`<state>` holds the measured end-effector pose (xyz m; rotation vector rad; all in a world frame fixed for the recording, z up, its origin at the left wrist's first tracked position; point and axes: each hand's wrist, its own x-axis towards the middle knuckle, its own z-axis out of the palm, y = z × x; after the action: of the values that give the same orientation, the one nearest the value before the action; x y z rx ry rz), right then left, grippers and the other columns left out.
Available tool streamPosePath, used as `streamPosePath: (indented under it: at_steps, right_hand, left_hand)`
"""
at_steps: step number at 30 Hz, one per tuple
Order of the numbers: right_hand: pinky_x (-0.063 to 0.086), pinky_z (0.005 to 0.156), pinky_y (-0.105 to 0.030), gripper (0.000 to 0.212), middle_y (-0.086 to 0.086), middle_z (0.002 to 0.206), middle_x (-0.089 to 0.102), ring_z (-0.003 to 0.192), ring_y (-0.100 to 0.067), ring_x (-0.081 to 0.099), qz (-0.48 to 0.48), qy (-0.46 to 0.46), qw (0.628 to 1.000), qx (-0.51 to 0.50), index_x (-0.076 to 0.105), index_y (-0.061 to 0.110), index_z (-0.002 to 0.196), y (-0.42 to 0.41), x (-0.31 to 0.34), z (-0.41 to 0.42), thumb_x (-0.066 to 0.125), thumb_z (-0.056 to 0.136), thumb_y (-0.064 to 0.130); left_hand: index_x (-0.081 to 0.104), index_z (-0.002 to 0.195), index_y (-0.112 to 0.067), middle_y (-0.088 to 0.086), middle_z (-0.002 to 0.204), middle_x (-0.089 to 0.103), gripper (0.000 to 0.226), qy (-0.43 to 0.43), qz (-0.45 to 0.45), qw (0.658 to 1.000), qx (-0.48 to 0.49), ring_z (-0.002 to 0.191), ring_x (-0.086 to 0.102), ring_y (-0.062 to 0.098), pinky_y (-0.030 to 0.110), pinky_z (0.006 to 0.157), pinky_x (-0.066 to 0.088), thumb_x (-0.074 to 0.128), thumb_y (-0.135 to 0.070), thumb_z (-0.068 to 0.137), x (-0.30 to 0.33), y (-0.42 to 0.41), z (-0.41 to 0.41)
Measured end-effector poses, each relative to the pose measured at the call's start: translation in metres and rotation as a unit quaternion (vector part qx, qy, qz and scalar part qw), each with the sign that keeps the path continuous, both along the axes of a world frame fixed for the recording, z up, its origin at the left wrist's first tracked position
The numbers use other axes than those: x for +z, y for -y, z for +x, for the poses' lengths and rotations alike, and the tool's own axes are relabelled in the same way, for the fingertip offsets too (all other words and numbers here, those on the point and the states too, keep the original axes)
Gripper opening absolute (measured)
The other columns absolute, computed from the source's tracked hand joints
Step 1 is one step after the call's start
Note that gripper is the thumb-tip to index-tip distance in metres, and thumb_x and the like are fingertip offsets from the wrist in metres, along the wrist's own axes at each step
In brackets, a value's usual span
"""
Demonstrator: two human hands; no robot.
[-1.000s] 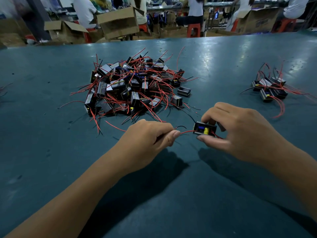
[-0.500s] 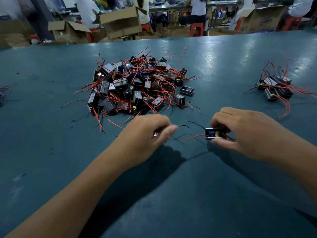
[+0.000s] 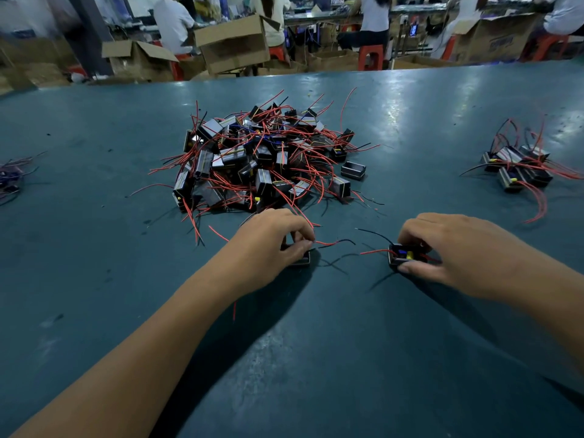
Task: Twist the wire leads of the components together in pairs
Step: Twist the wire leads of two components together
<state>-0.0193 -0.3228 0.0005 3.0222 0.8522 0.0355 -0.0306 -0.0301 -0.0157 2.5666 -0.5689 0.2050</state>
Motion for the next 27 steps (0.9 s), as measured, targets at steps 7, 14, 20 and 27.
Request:
streamPosePath:
  at_steps: [7, 14, 20, 27]
  right_hand:
    - [0.046, 0.085, -0.027, 0.05, 0.023, 0.1, 0.053, 0.096, -0.002, 0.052, 0.077, -0.017, 0.997, 0.013, 0.05, 0.038, 0.112, -0.001, 0.004, -0.003, 0.047, 0.076, 0.072]
    - [0.047, 0.088, -0.029, 0.056, 0.019, 0.101, 0.057, 0.096, -0.002, 0.054, 0.159, -0.008, 0.987, 0.024, 0.057, 0.031, 0.111, -0.012, 0.004, -0.009, 0.046, 0.076, 0.073]
    - [0.047, 0.084, -0.026, 0.054, 0.022, 0.099, 0.057, 0.094, -0.001, 0.055, 0.177, -0.011, 0.984, 0.016, 0.057, 0.033, 0.109, -0.012, 0.001, -0.007, 0.049, 0.073, 0.073]
    - [0.048, 0.086, -0.026, 0.05, 0.022, 0.1, 0.057, 0.096, 0.0, 0.056, 0.175, -0.021, 0.984, 0.023, 0.056, 0.034, 0.108, -0.008, -0.001, -0.004, 0.063, 0.071, 0.066]
  left_hand:
    - [0.066, 0.091, -0.027, -0.017, 0.086, 0.06, 0.007, -0.009, 0.004, 1.0, -0.005, 0.082, 0.053, 0.001, 0.016, 0.068, 0.035, 0.065, -0.022, 0.096, 0.0, -0.001, -0.002]
    - [0.053, 0.09, -0.035, -0.015, 0.09, 0.059, 0.023, -0.032, -0.034, 0.999, -0.007, 0.078, 0.055, 0.01, 0.021, 0.064, 0.044, 0.064, -0.016, 0.095, 0.0, 0.0, -0.005]
    - [0.062, 0.093, -0.031, -0.017, 0.094, 0.059, 0.018, -0.025, -0.026, 0.999, -0.017, 0.083, 0.054, 0.005, 0.015, 0.068, 0.041, 0.064, -0.013, 0.095, 0.001, 0.0, -0.007]
    - [0.069, 0.091, -0.022, -0.015, 0.088, 0.064, 0.003, -0.006, -0.052, 0.998, -0.026, 0.084, 0.056, 0.002, 0.019, 0.077, 0.043, 0.067, -0.021, 0.094, 0.002, 0.003, -0.008]
